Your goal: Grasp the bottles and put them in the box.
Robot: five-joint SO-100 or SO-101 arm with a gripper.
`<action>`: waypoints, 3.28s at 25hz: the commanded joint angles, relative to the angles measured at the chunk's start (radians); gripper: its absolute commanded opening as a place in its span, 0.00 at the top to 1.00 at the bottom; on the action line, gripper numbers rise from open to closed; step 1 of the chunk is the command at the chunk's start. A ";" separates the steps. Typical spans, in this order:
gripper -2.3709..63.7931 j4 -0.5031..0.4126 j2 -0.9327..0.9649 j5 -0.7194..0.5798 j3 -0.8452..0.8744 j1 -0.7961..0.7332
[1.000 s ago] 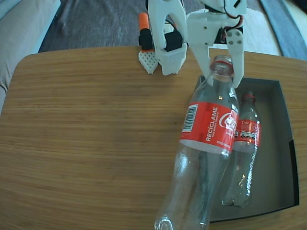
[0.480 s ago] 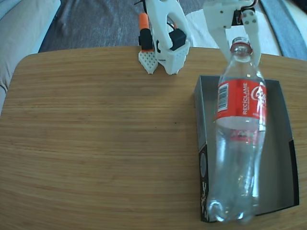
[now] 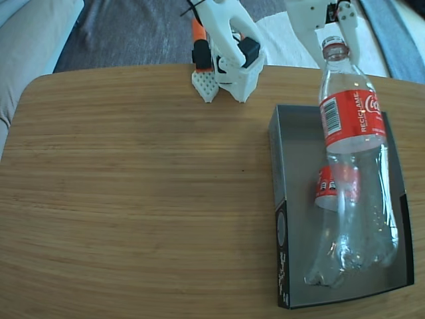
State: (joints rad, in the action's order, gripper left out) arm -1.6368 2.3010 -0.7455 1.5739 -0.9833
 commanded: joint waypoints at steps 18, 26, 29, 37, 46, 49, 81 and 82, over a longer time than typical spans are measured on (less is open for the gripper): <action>0.97 0.086 -0.227 0.006 -0.025 -0.052; 0.97 0.087 -0.425 0.006 -0.242 -0.055; 0.97 0.087 -0.462 0.006 -0.288 -0.055; 0.97 0.089 -0.568 0.006 -0.368 -0.055; 0.97 0.127 -0.632 -0.005 -0.371 -0.043; 0.97 0.127 -0.635 -0.006 -0.371 -0.028; 0.97 0.245 -0.635 -0.009 -0.187 -0.032; 0.97 0.242 -0.635 -0.009 -0.186 -0.034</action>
State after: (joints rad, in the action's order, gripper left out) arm -1.3959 1.6552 -0.7470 1.4005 -1.0094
